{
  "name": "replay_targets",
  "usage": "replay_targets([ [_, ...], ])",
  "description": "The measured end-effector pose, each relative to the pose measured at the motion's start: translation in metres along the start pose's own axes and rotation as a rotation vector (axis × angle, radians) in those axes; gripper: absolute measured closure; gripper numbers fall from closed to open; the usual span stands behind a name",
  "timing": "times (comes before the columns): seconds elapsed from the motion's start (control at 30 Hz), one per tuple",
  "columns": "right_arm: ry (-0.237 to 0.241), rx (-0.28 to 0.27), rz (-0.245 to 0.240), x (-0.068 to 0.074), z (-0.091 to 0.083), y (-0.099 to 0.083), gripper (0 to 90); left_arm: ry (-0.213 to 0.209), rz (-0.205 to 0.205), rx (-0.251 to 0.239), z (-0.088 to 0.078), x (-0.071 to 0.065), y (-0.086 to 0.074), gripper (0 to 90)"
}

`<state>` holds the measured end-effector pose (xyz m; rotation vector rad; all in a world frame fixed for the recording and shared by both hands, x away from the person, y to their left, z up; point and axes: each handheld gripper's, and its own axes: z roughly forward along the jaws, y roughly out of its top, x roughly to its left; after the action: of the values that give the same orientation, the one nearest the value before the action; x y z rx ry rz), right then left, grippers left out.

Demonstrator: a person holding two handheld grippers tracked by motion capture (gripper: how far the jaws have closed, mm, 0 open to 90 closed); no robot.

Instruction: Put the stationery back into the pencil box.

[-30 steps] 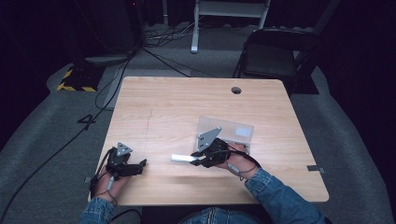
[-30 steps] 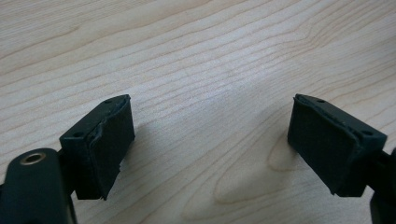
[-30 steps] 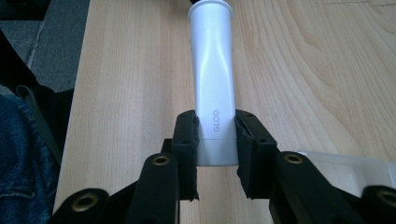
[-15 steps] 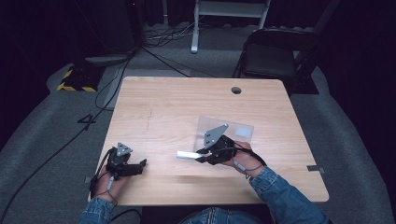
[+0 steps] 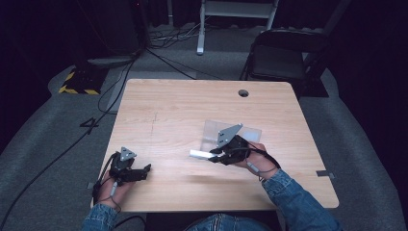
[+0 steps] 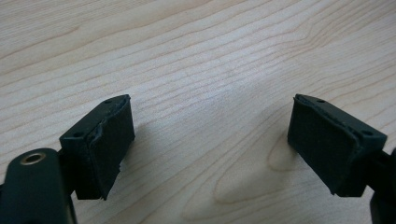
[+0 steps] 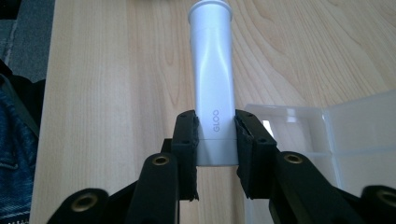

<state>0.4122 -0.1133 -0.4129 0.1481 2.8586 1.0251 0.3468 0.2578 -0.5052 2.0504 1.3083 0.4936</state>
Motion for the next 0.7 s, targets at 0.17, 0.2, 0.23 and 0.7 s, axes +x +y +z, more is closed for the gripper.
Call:
replay_targets([
  [0.17, -0.023, 0.009, 0.019, -0.007, -0.004, -0.006, 71.4, 0.000, 0.000, 0.000, 0.000, 0.000, 0.000, 15.0],
  [0.2, -0.028, 0.014, 0.018, -0.009, -0.005, -0.007, 71.4, 0.000, 0.000, 0.000, 0.000, 0.000, 0.000, 15.0],
  [0.23, -0.034, 0.015, 0.020, -0.010, -0.005, -0.007, 71.3, 0.000, 0.000, 0.000, 0.000, 0.000, 0.000, 15.0],
  [0.7, -0.075, 0.077, 0.067, -0.028, -0.005, -0.024, 71.3, 0.000, 0.000, 0.000, 0.000, 0.000, 0.000, 15.0],
])
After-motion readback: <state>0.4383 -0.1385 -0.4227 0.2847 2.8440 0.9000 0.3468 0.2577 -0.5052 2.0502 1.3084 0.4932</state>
